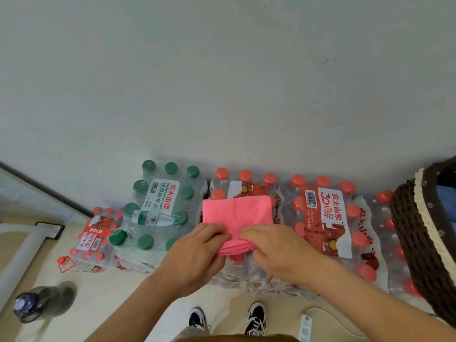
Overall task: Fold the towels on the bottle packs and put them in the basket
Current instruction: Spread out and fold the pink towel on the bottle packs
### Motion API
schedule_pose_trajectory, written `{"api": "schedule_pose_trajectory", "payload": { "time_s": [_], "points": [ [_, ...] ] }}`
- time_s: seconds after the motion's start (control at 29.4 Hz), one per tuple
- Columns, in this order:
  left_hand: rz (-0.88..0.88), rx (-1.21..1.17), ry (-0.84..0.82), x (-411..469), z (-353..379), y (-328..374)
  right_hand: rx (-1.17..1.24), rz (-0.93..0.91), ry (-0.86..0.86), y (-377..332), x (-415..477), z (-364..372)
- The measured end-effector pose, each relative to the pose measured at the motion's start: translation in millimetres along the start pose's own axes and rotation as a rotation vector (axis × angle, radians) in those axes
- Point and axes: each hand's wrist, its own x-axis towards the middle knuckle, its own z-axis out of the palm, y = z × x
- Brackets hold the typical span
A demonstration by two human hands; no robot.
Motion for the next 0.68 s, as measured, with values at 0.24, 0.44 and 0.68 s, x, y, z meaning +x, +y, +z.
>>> {"api": "schedule_pose_trajectory", "payload": {
  "time_s": [0.24,0.44,0.68],
  "points": [
    [-0.283,-0.275,0.092,1,0,-3,0.52,0.269,-0.011,12,6,-21],
    [-0.472,-0.398,0.134,24,0,-7,0.313,0.324,0.325,14,15,4],
    [-0.547,-0.273,0.202,43,3,-2,0.029,0.381,0.151,12,26,0]
  ]
}}
